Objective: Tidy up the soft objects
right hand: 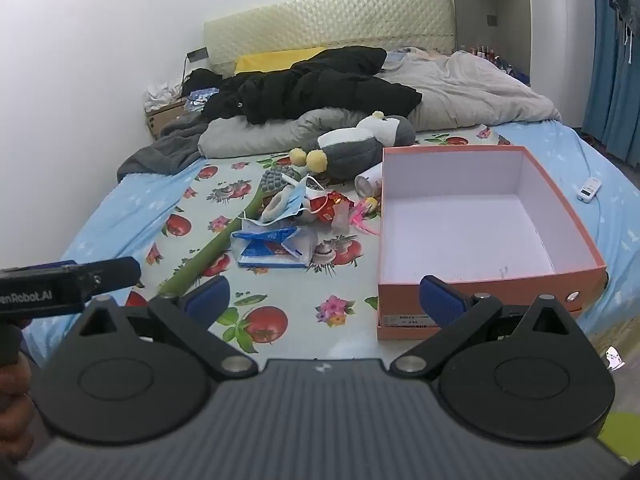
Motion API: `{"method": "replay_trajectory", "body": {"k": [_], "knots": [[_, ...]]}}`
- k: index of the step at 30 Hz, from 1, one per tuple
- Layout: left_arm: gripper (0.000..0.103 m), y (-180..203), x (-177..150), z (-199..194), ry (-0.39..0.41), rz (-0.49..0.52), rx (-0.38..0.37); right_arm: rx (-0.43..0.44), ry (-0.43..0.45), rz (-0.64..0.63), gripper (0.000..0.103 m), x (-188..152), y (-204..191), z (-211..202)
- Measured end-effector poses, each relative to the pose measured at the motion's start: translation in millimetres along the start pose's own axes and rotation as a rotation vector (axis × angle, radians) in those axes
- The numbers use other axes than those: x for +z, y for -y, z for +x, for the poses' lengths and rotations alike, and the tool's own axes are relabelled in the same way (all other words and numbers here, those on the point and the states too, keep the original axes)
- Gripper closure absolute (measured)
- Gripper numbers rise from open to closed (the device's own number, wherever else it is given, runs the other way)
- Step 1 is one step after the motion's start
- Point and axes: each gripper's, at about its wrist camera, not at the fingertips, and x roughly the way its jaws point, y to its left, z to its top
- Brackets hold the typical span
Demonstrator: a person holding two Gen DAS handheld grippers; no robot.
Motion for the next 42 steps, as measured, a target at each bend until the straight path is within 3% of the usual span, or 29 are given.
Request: {"method": "replay_trajectory", "body": {"k": [42], "knots": [[0.000, 6, -1, 12, -0.019, -0.007, -0.035, -0.014, -0.011, 0.047, 0.000, -5, 6, 1]]}}
